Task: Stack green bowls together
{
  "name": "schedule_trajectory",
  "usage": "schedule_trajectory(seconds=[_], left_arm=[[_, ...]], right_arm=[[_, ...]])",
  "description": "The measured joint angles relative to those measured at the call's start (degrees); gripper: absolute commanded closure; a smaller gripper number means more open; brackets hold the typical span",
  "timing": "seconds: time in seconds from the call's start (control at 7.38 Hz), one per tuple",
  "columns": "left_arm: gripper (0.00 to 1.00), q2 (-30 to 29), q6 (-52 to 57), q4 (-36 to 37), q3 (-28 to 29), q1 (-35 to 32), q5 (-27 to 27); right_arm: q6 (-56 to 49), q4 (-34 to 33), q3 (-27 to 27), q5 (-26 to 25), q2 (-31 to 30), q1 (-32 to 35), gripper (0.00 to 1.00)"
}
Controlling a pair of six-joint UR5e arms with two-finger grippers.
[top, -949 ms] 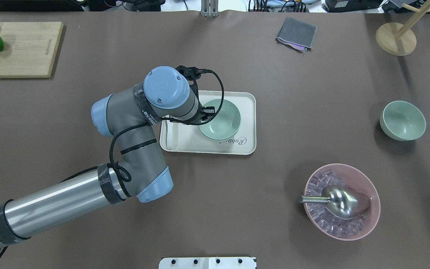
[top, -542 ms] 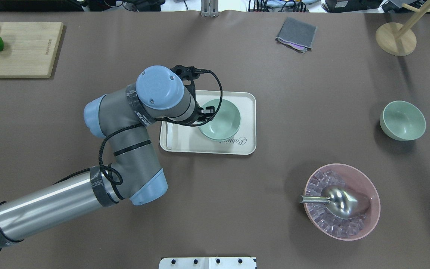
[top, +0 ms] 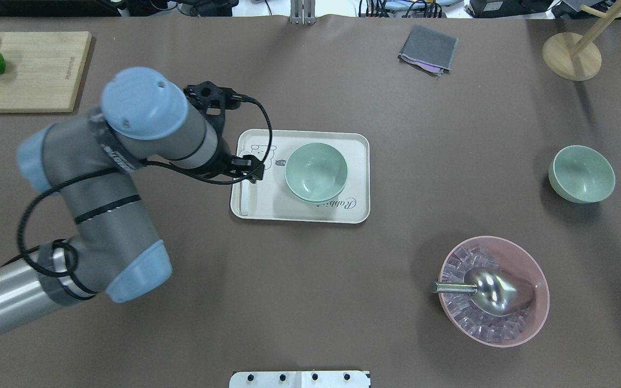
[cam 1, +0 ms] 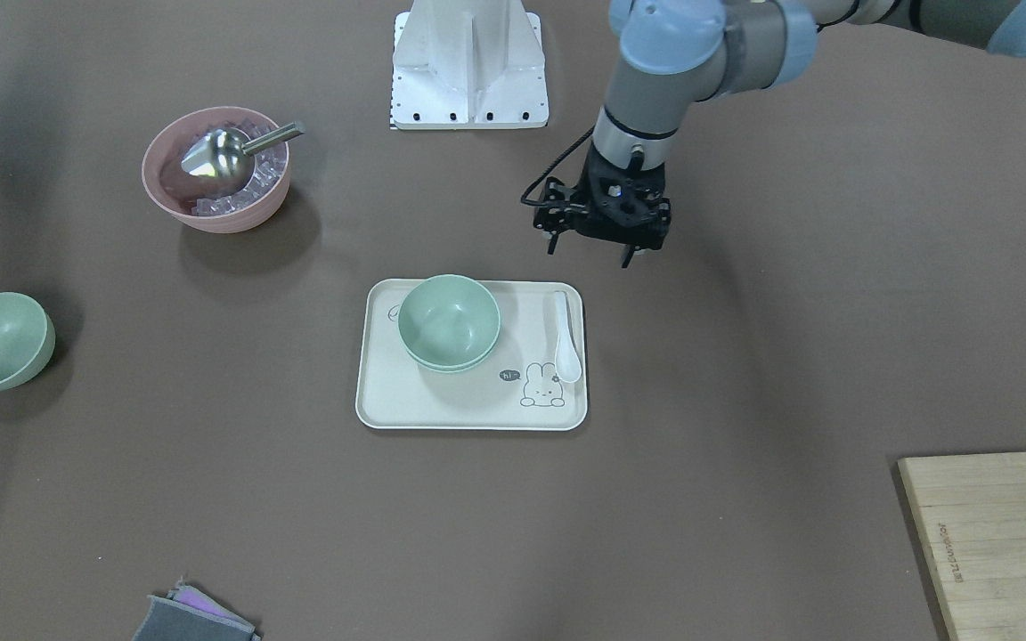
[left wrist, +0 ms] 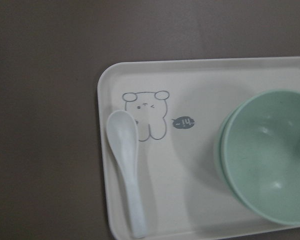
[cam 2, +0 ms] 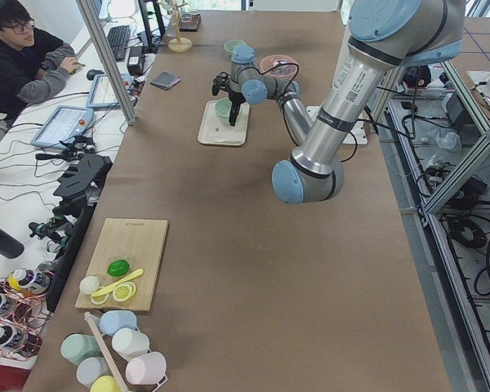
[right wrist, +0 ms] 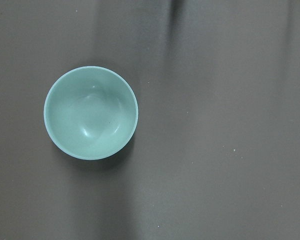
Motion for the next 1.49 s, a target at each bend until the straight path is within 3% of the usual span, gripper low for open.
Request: schedule_trajectory(seconds=[0.27,0.54,0.68,1.08,1.36,1.49], left_arm=[[0.02,9.3,15.0,0.7,-4.1,-8.0,-5.6],[0.02,17.2,30.9,0.4,-4.0,-17.4,-10.3],[0.02,20.0,37.9,0.4,-2.6,-22.6,-13.6],[0.02,24.3,56.0,0.5,3.4,-34.7,-19.8],[0.02,25.1,57.9,0.4,4.0,-36.1,-20.3],[0.02,25.2,58.0,0.3,4.0,-36.2,-20.3]], right_arm=[[1.1,0.0,-0.5,0.9,-0.1,-1.1,0.00],[5.9,2.0,-1.4,0.6,0.0,-3.5,0.00],[9.5,6.0,-3.2,0.0,0.0,-4.8,0.00],[21.6,26.7,-13.5,-2.7,0.9,-10.8,0.00],[26.0,32.0,-15.9,-5.3,1.6,-15.3,0.02],[27.1,32.7,-17.3,-6.3,2.6,-16.1,0.11]])
